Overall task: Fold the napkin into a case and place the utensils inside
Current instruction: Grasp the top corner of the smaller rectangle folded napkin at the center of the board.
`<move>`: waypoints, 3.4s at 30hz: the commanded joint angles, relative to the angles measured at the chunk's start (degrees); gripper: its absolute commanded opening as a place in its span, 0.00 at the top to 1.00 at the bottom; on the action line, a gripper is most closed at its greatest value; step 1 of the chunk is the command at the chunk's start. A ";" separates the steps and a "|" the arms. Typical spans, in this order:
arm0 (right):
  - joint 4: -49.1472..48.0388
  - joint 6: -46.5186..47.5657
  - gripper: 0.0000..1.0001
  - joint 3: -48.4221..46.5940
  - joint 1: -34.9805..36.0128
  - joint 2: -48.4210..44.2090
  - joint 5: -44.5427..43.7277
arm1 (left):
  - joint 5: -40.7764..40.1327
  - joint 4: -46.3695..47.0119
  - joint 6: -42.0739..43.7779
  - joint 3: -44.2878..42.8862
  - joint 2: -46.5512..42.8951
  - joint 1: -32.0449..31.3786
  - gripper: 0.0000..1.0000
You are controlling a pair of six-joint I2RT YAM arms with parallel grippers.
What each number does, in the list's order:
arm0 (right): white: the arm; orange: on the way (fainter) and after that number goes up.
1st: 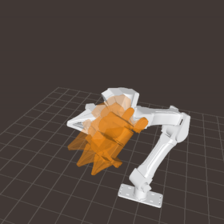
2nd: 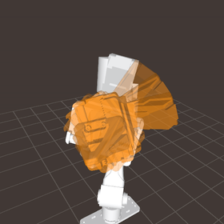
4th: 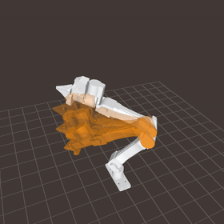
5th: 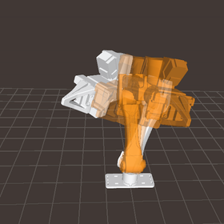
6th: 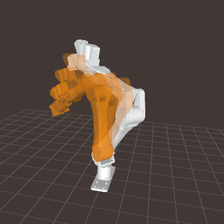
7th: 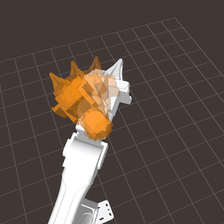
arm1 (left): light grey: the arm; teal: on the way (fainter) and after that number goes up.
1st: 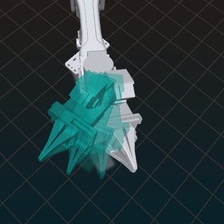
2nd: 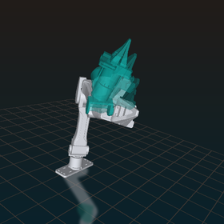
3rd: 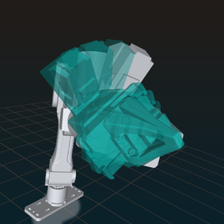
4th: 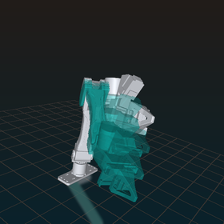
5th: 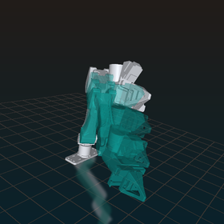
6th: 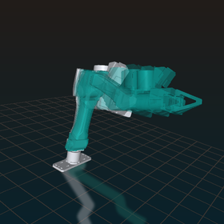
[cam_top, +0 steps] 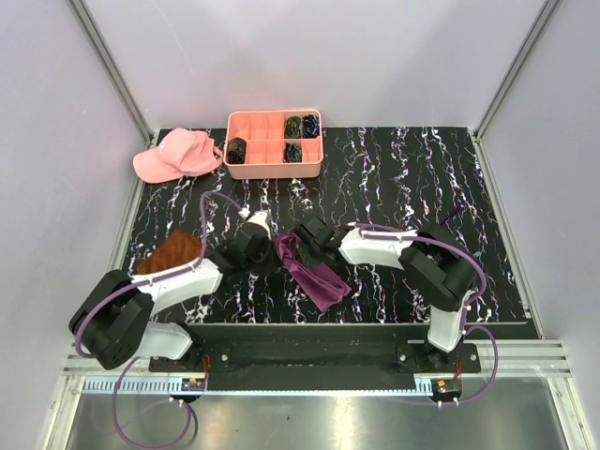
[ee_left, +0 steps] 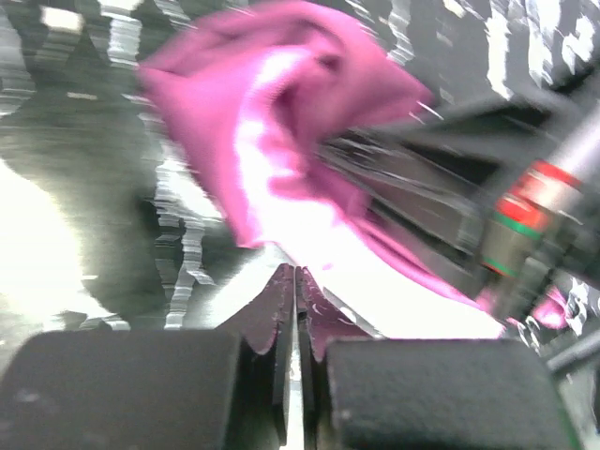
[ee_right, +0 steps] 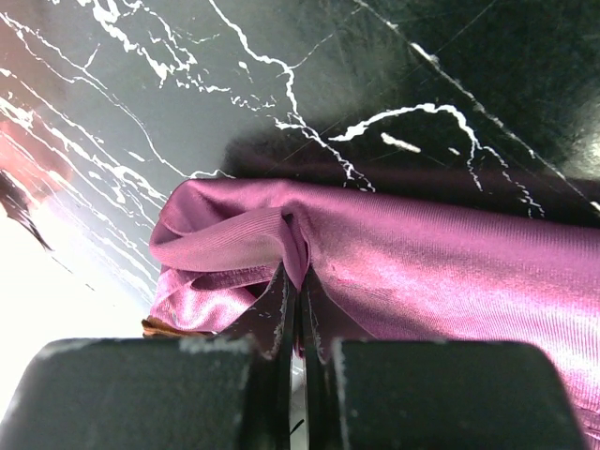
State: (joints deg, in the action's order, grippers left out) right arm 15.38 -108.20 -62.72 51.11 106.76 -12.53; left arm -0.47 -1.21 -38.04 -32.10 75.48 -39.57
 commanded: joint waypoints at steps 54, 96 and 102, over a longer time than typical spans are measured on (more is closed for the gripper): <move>14.59 32.53 0.86 -17.09 -0.57 0.90 -9.09 | 10.23 2.45 3.24 -17.74 16.19 9.43 1.00; 13.10 71.37 1.00 -31.94 -3.21 13.56 -9.00 | 18.66 14.84 -2.30 -23.19 31.83 11.27 1.00; 12.84 76.29 1.00 -29.75 -3.21 11.54 -12.24 | 23.49 8.69 -3.88 -23.98 29.46 12.32 0.99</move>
State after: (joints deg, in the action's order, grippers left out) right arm 30.96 -36.95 -91.74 47.77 119.77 -21.56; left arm 17.43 9.47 -40.64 -55.46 107.96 -27.66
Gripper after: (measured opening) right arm 0.012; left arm 0.002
